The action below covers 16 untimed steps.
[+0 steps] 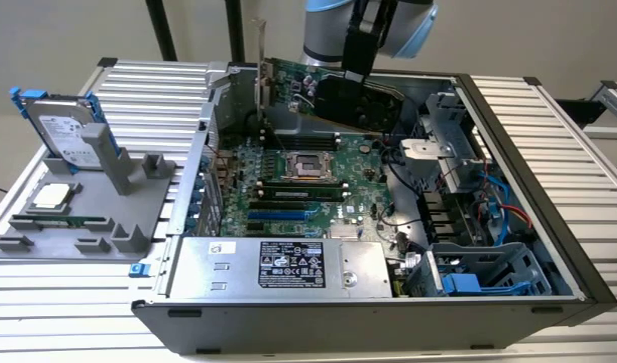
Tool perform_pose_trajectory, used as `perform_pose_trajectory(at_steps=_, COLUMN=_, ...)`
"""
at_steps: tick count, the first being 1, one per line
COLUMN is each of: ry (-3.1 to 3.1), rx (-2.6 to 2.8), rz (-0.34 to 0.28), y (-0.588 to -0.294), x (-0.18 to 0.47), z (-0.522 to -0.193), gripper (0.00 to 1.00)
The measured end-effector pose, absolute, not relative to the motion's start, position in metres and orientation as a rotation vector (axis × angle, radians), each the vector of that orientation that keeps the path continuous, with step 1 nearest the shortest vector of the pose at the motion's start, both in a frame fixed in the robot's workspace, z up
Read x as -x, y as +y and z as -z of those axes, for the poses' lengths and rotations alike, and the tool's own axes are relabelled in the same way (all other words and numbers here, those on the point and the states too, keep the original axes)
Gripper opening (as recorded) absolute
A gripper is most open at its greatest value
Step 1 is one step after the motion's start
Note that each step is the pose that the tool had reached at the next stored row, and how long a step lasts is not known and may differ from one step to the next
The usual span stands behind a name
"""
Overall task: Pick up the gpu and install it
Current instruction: 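Insert the gpu into the slot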
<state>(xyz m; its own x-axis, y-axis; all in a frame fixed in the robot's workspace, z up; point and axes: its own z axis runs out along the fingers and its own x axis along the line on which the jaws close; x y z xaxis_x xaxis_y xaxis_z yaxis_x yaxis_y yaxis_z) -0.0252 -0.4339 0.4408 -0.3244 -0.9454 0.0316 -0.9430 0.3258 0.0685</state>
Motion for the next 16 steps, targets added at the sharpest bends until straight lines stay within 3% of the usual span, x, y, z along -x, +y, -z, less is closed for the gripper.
perform_pose_trajectory(at_steps=16, ry=-2.422, rx=-1.892, rz=0.053, y=-0.4339, x=0.0252, z=-0.4448, gripper=0.0)
